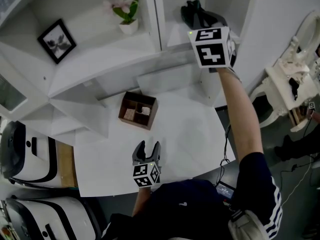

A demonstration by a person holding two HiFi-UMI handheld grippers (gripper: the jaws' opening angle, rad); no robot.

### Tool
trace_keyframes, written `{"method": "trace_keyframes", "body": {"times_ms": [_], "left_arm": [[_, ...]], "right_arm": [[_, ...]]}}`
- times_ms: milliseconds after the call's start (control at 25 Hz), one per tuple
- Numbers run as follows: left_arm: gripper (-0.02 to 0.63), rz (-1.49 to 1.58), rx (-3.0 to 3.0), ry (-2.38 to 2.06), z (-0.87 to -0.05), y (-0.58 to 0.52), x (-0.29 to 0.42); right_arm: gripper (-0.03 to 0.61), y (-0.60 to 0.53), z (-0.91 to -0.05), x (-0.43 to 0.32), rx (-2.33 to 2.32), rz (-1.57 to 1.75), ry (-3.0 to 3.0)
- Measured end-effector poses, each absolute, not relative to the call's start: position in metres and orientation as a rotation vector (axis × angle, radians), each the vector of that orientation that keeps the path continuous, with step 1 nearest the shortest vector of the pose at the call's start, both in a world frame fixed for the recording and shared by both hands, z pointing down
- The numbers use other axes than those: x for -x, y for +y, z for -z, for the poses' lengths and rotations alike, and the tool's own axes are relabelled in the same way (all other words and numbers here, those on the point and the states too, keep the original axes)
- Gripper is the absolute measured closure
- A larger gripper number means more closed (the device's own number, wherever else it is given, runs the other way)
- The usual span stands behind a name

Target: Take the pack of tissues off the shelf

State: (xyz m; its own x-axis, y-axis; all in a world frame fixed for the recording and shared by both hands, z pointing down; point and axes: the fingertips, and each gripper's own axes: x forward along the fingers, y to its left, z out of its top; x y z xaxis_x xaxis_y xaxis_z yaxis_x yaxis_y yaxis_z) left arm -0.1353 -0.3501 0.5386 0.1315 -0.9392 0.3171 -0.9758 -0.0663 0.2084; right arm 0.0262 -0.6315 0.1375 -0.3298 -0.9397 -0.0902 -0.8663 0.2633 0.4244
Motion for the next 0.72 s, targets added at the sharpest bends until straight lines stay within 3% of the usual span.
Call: {"method": "trace_keyframes", "body": {"times_ms": [720], "left_arm": [[0.347, -0.153, -2.074, -1.827, -0.539, -0.339, 0.133]], "right_arm": [[0.563, -0.568, -0.09, -0.04, -1.789, 0.914, -2.413]]}}
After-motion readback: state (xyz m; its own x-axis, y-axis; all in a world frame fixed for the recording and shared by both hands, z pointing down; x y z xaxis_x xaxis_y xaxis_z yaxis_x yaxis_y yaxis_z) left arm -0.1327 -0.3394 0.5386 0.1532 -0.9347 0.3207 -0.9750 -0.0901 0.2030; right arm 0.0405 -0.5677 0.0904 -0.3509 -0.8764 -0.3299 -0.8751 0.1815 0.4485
